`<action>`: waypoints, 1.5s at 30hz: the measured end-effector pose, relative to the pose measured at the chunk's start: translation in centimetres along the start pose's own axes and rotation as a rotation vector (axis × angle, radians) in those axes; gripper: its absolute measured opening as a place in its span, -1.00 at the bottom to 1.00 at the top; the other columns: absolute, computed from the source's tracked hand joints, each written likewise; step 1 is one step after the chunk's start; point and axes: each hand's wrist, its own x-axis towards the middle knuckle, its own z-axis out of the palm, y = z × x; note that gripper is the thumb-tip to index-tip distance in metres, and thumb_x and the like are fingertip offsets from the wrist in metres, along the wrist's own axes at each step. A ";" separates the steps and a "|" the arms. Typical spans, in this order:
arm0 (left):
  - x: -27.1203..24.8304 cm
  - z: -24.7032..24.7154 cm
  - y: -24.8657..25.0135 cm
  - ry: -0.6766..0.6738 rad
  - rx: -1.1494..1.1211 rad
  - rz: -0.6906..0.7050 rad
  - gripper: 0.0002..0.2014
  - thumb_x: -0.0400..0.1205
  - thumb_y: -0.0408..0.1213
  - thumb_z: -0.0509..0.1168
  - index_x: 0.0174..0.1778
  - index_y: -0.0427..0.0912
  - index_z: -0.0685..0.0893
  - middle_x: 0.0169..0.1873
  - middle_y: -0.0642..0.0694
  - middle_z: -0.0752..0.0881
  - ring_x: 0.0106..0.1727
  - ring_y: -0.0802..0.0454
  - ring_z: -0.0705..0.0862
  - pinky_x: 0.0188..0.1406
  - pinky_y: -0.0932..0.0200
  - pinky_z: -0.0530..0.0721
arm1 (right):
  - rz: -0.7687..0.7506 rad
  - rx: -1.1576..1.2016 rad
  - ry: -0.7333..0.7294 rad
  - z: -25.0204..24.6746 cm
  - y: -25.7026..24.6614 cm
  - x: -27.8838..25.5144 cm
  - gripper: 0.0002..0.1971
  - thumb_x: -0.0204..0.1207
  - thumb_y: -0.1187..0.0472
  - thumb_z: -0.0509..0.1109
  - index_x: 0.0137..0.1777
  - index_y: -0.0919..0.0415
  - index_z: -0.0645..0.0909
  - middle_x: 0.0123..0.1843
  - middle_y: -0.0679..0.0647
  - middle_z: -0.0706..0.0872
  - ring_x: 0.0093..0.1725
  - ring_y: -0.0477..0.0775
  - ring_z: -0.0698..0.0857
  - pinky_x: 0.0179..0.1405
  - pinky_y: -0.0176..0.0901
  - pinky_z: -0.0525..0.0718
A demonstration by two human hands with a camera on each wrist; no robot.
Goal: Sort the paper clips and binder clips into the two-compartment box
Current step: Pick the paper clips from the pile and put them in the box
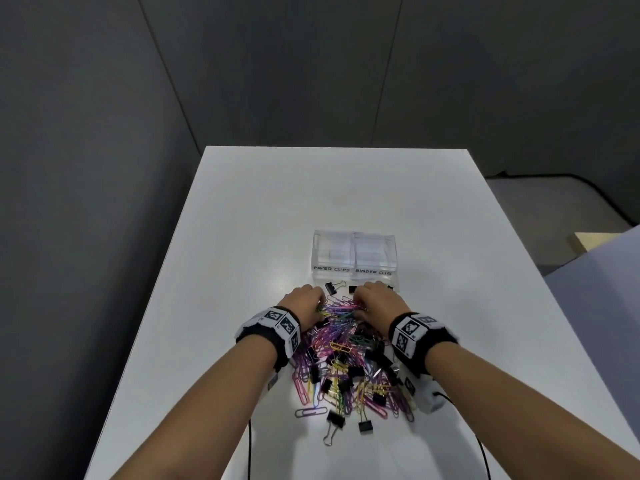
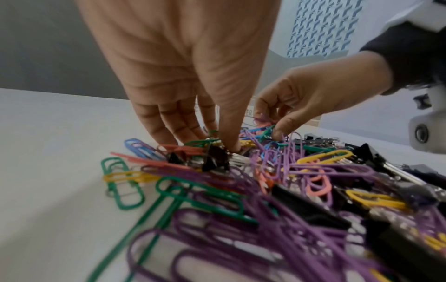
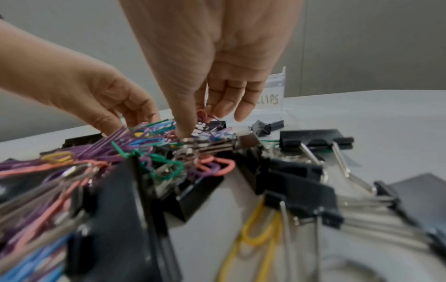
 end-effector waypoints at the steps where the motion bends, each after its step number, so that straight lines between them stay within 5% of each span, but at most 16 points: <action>1: 0.0 -0.1 -0.1 -0.012 -0.024 -0.009 -0.66 0.60 -0.23 0.33 0.28 -0.21 0.51 0.26 -0.21 0.57 0.25 -0.15 0.59 0.27 0.04 0.56 | 0.019 0.039 0.005 -0.1 0.2 -0.1 -0.75 0.56 0.14 0.34 0.19 0.21 0.55 0.22 0.13 0.63 0.23 0.13 0.54 0.18 -0.13 0.49; 8: 0.1 -1.0 -1.0 -0.026 -0.187 0.008 -0.78 0.57 -0.33 0.36 0.10 -0.31 0.63 -0.09 -0.07 0.62 -0.05 0.06 0.52 -0.09 0.29 0.48 | 0.116 0.237 0.014 -0.4 1.3 -0.7 -0.76 0.64 0.18 0.21 0.22 0.19 0.58 0.21 0.13 0.69 0.16 0.12 0.65 0.15 -0.11 0.57; 12: 0.0 -1.2 -1.4 -0.043 -0.200 0.007 -0.93 0.60 -0.32 0.32 -0.04 -0.16 0.57 -0.08 -0.08 0.64 -0.01 0.03 0.60 -0.02 0.25 0.50 | 0.171 0.326 0.008 -0.5 1.6 -0.6 -0.70 0.65 0.28 0.08 0.28 0.21 0.55 0.09 0.15 0.70 -0.23 -0.05 0.59 -0.20 -0.24 0.53; 15: 0.0 -1.5 -1.1 -0.067 -0.132 0.001 -0.72 0.63 -0.17 0.26 0.23 -0.16 0.55 0.14 -0.14 0.67 0.16 -0.07 0.65 0.11 0.16 0.56 | 0.192 0.379 -0.012 -0.1 1.6 -0.2 -0.72 0.64 0.30 0.07 0.21 0.26 0.57 0.18 0.17 0.65 0.05 0.11 0.64 0.03 -0.12 0.56; 17: 0.1 -1.5 -0.5 -0.069 -0.055 -0.011 -0.60 0.61 -0.02 0.25 0.32 -0.12 0.50 0.24 -0.11 0.63 0.22 -0.07 0.63 0.20 0.07 0.59 | 0.201 0.365 -0.028 0.3 1.4 -0.1 -0.78 0.63 0.17 0.17 0.13 0.26 0.56 0.17 0.16 0.63 0.05 0.12 0.63 0.03 -0.11 0.54; 20: 0.5 -1.1 0.6 -0.063 0.055 -0.010 -0.59 0.58 0.02 0.30 0.26 -0.13 0.52 0.24 -0.11 0.62 0.22 -0.09 0.62 0.18 0.04 0.60 | 0.190 0.264 -0.110 0.7 1.3 0.0 -0.71 0.55 -0.01 0.33 0.09 0.20 0.51 0.08 0.11 0.64 -0.06 0.06 0.61 -0.06 -0.12 0.58; 25: 0.8 -0.9 1.3 -0.085 0.056 0.021 -0.73 0.60 -0.11 0.31 0.12 -0.20 0.63 0.20 -0.17 0.57 0.21 -0.13 0.60 0.25 -0.01 0.61 | 0.151 0.262 -0.133 0.6 1.9 0.0 -0.80 0.51 0.09 0.39 -0.11 0.12 0.42 -0.03 0.05 0.56 -0.04 0.15 0.63 -0.06 -0.08 0.58; 30: 0.8 -0.9 0.6 -0.058 -0.068 0.038 -0.81 0.63 -0.21 0.28 0.09 -0.22 0.61 0.12 -0.17 0.69 0.12 -0.10 0.66 0.04 0.14 0.56 | 0.105 0.257 -0.114 0.5 2.6 -0.5 -0.75 0.49 0.14 0.42 -0.18 0.15 0.36 -0.10 0.05 0.49 -0.14 0.06 0.50 -0.22 -0.18 0.44; 35: 0.4 -1.2 0.5 -0.022 -0.157 0.058 -0.76 0.71 -0.29 0.14 0.25 -0.16 0.60 0.25 -0.15 0.66 0.19 -0.08 0.66 0.18 0.13 0.57 | 0.098 0.351 -0.121 -0.5 2.5 -0.8 -0.78 0.57 0.19 0.33 0.18 0.22 0.56 0.08 0.13 0.65 0.08 0.11 0.63 0.17 -0.09 0.59; 39: 0.2 -1.7 1.0 0.036 -0.303 0.062 -0.73 0.72 -0.38 -0.02 0.17 -0.25 0.57 0.27 -0.19 0.61 0.13 -0.13 0.64 0.16 0.08 0.56 | 0.116 0.420 -0.075 -1.5 2.4 -0.9 -0.72 0.67 0.16 0.18 0.24 0.27 0.58 0.19 0.16 0.67 0.20 0.15 0.62 0.18 -0.12 0.53; 42: 0.2 -1.8 1.3 0.073 -0.328 0.044 -0.80 0.72 -0.30 -0.01 -0.02 -0.23 0.52 0.00 -0.19 0.64 -0.03 -0.12 0.60 -0.02 0.03 0.54 | 0.164 0.471 -0.029 -1.5 2.6 -0.7 -0.75 0.68 0.13 0.12 0.06 0.27 0.56 -0.03 0.14 0.65 0.00 0.13 0.61 -0.02 -0.10 0.49; 45: 0.4 -1.4 1.5 0.101 -0.295 0.012 -0.73 0.69 -0.03 0.08 -0.23 -0.12 0.39 -0.39 0.02 0.45 -0.34 0.03 0.43 -0.35 0.15 0.35 | 0.208 0.559 0.016 -1.3 2.7 -0.7 -0.83 0.66 0.12 0.17 -0.10 0.19 0.46 -0.26 0.00 0.53 -0.26 0.00 0.50 -0.28 -0.23 0.42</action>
